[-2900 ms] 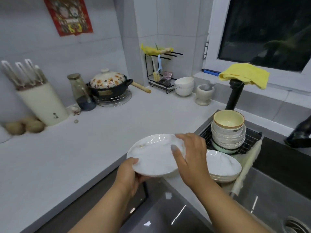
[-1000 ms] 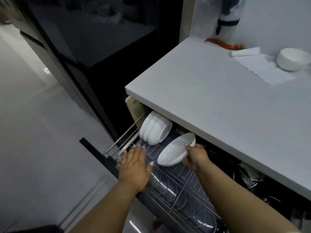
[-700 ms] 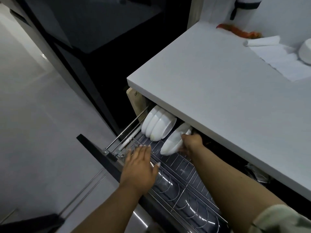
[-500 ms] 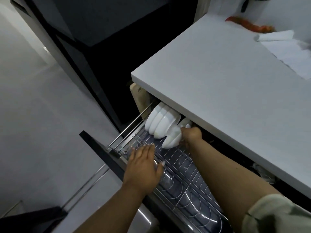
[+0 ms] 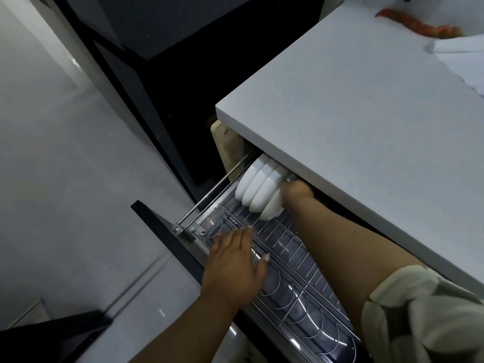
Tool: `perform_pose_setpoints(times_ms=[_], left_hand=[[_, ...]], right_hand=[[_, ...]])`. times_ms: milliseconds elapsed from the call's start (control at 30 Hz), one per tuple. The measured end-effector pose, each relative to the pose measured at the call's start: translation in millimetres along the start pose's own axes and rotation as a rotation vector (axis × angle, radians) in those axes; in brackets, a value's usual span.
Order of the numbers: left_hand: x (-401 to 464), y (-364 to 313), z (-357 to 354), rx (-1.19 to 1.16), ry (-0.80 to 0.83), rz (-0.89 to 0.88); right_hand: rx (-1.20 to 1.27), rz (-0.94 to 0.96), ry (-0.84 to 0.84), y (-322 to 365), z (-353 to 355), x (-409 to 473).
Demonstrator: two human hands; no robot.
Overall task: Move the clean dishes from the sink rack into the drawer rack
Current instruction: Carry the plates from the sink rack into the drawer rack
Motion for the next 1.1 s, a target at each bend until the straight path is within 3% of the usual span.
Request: perform_pose_setpoints(times_ms=[233, 467, 567, 667, 800, 933, 1100], left_hand=[[0, 2, -2, -0.036, -0.021, 0.004], [0, 1, 2, -0.063, -0.035, 0.038], [-1, -1, 5, -0.052, -0.017, 0.052], [-5, -2, 7, -0.095, 0.093, 0.094], [-21, -17, 19, -0.355, 0.120, 0.135], [-56, -53, 34, -0.490, 0.104, 0.064], [-106, -89, 37, -0.494, 0.151, -0.043]], right_hand=[[-0.071, -0.010, 0.040, -24, -17, 46], [0.001, -0.019, -0.015, 0, 11, -34], [0.103, 0.016, -0.065, -13, 19, -64], [0.296, -0.066, -0.097, -38, 25, -97], [0.547, -0.092, -0.089, -56, 45, -143], [0.697, -0.050, -0.101, -63, 83, -199], [0.736, 0.043, -0.167, -82, 140, -259]])
Point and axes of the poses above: each hand's wrist, its own x-axis towards the middle knuckle, its own z-axis out of the back of the hand, y = z × x, the point moved 5 cm from there along x, towards the middle knuckle, and after that the axes turned 10 degrees about z, right-handed, at the moved point
